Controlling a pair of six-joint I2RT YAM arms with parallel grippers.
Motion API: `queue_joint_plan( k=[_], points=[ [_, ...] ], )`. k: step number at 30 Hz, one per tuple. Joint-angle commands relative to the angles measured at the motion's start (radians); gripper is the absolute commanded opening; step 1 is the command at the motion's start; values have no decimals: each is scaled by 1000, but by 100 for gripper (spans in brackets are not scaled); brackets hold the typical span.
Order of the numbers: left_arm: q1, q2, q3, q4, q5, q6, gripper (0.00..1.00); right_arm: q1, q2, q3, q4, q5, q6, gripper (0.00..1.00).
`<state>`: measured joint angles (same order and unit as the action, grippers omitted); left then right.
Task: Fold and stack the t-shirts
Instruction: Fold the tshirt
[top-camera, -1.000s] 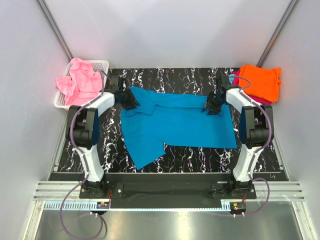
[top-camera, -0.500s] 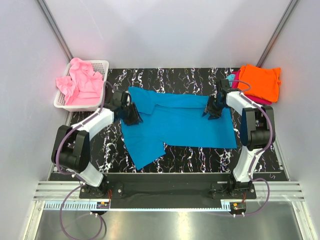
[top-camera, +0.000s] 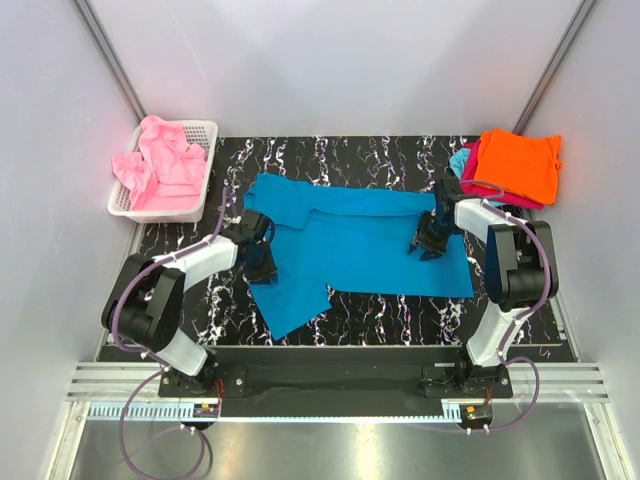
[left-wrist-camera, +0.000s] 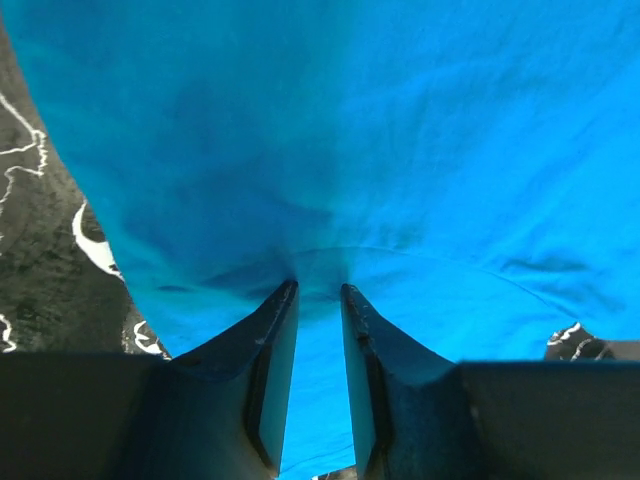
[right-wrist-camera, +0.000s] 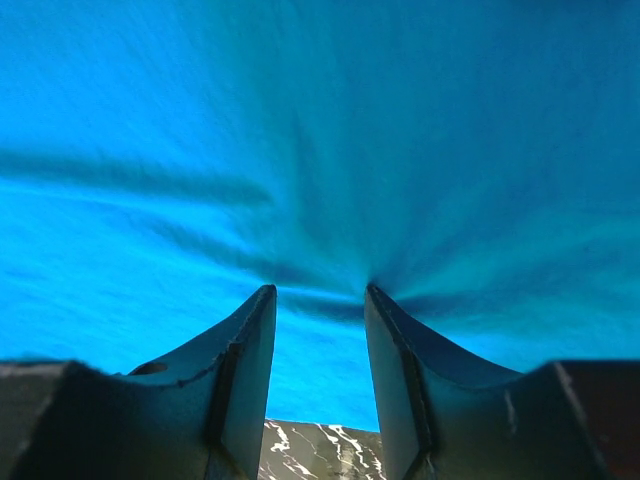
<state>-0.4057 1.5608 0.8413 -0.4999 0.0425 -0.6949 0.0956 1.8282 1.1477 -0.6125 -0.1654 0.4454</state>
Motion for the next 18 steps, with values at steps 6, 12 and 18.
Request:
queue_joint_plan(
  k=[6,12,18],
  points=[
    [-48,4,-50,-123,-242,-57,29,0,-35,-71,14,44,19,48],
    [-50,-16,-84,-183,-300,-92,28,0,-35,-108,13,78,44,46],
    [-50,-67,-87,-255,-342,-121,27,0,-44,-103,-1,124,71,44]
  ],
)
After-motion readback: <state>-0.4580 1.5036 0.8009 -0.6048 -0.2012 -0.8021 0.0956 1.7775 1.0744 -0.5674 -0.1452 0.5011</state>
